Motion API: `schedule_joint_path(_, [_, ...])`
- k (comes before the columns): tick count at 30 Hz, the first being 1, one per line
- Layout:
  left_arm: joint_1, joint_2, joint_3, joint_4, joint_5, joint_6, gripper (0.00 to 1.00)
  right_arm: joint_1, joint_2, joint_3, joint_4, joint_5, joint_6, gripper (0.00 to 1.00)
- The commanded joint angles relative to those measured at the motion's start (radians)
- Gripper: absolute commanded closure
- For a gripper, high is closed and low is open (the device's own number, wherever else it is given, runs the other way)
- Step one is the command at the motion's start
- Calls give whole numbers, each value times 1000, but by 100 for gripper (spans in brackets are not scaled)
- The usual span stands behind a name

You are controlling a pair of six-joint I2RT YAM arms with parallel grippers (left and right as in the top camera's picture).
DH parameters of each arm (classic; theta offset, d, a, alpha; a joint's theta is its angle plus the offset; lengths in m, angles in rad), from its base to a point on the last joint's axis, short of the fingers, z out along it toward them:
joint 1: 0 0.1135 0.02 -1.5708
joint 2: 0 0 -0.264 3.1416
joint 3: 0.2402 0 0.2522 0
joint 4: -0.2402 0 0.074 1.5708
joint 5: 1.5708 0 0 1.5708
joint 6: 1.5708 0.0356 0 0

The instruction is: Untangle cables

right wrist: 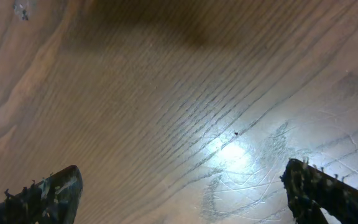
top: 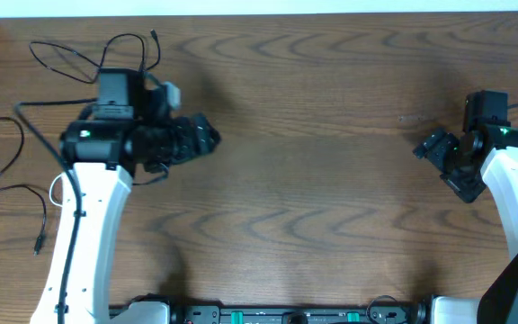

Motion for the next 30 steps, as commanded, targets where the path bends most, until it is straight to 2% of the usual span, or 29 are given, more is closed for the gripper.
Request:
schedule_joint_path(1, [-60,-16,0,-31,5,38,12,-6,2,1,0,13,2,1])
schedule_joint_path(4, [-93,-34,-2,-70,-31,38,11,-6,2,1,6,-6,3,1])
schedule_joint_path(7, [-121,-83,-2,-104,-65,40,12,-6,2,1,-26,-142,2,1])
schedule_joint_path(12, [-172,-254,-2,-134,-87,83,11,-6,2,1,-89,-244,-11,1])
schedule_joint_path(16, [-203,-412,-2,-134,-159,83,11,-6,1,1,-94,-428,-196,1])
schedule_joint_path(19, [-204,-505,-2,-164,-227,83,11,-5,0,1,-102,-542,-277,1])
schedule_joint_path(24, [-204,-590,-2,-186,-254,83,11,5,-40,1,-165,-521,-335,1])
schedule_joint_path(30, [-204,-603,-2,-186,-254,83,11,64,-181,0,-286,-414,-352,1])
